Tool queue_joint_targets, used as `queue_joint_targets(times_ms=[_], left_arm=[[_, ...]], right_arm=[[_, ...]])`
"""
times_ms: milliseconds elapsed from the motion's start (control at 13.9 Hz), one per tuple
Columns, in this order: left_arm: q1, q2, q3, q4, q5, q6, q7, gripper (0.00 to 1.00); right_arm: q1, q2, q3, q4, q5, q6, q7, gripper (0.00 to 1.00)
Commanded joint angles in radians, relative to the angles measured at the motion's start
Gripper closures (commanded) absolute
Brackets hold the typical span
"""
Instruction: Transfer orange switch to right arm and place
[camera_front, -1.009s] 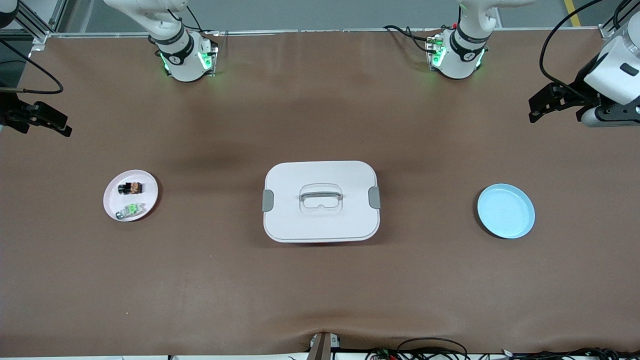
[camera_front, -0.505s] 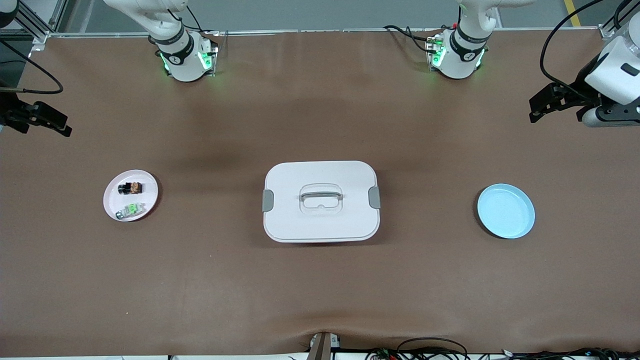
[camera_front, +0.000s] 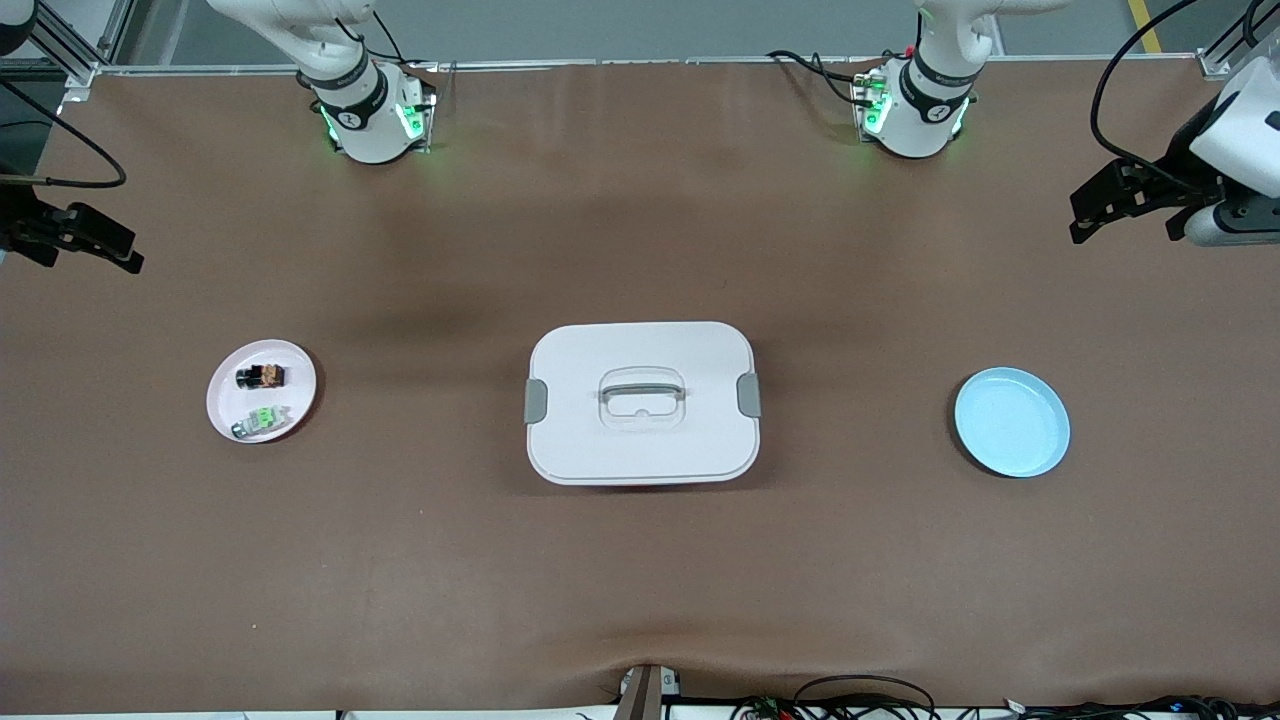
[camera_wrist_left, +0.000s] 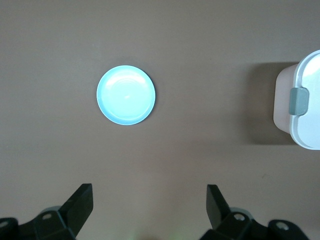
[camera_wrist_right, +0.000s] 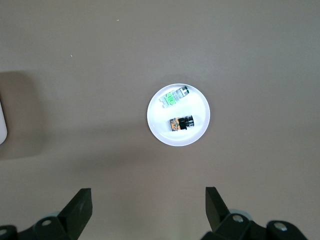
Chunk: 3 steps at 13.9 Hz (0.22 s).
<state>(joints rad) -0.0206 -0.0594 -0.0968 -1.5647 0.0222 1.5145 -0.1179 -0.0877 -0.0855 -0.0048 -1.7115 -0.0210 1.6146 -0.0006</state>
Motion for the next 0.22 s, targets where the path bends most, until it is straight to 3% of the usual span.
queue_joint_targets(times_ms=[0, 144], left_arm=[[0.001, 0.001, 0.002, 0.017, -0.001, -0.020, 0.011, 0.00], [0.001, 0.001, 0.002, 0.017, -0.001, -0.025, 0.011, 0.00]], right_arm=[[-0.003, 0.000, 0.003, 0.015, 0.007, -0.016, -0.004, 0.00], [-0.001, 0.000, 0.003, 0.015, 0.007, -0.018, -0.004, 0.00]])
